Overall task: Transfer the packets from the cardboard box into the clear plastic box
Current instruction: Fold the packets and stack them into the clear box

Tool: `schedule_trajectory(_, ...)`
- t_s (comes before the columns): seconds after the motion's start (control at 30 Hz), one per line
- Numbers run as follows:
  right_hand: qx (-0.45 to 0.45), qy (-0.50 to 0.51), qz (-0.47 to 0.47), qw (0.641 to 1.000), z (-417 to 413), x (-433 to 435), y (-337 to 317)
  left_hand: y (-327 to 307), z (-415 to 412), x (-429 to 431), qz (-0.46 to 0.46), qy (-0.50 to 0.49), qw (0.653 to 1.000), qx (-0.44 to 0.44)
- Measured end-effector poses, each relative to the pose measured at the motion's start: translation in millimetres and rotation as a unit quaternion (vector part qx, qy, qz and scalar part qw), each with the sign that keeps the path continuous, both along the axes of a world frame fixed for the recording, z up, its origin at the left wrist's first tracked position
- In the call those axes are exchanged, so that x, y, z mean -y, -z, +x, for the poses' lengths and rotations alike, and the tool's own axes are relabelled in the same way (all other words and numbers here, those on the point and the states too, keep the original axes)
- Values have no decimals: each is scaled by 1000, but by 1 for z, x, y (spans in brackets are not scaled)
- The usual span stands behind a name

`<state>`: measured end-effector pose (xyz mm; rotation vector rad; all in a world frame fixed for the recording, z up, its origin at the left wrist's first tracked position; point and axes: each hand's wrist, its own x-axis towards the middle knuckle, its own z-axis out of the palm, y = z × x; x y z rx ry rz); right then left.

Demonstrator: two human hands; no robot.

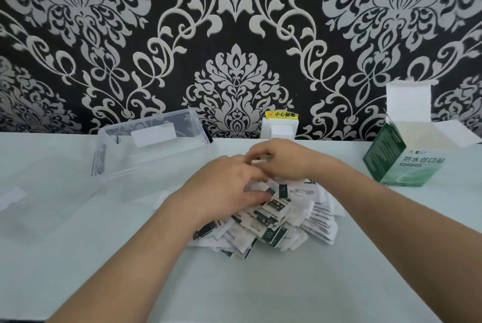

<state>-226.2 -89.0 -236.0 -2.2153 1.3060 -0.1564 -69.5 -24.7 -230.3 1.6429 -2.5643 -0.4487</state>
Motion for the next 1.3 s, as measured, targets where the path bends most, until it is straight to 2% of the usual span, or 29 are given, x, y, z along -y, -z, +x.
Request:
schedule_trajectory(0.2,97,47,16,994,-29,-27,1,-7,-5,0,0,-106,988,-112)
schedule_trajectory(0.4,50,70,-70,994,-34,-47,-6,-3,-14,-3,5,-151,965,-213)
schedule_trajectory(0.53,194,79,53,976,-31,-55,-14,-3,-25,-4,-30,-169,918,-357)
schedule_trajectory(0.6,249,121,67,959,-33,-56,-11,-4,-29,-6,-23,-159,911,-380)
schedule_trajectory(0.63,260,145,59,953,-35,-54,-11,-5,-29,-6,-33,-144,921,-360)
schedule_trajectory(0.73,241,211,11,947,-40,-47,-9,-4,-21,-4,-113,-97,975,-165)
schedule_trajectory(0.8,211,240,-15,948,-43,-43,-5,-5,-19,-4,-57,-77,993,-66)
schedule_trajectory(0.87,159,237,-11,958,-42,-43,0,-4,-21,-7,11,-61,998,-9)
schedule_trajectory(0.93,99,212,-12,972,-38,-45,3,-4,-23,-8,-9,-50,998,29)
schedule_trajectory(1.03,39,188,-37,981,-34,-47,6,-8,-21,-8,-73,-34,996,42)
schedule_trajectory(1.1,28,180,-41,982,-33,-46,6,-10,-17,-7,-79,-15,996,33)
schedule_trajectory(1.3,59,181,-19,982,-36,-48,3,-22,4,-7,-121,-45,985,-111)
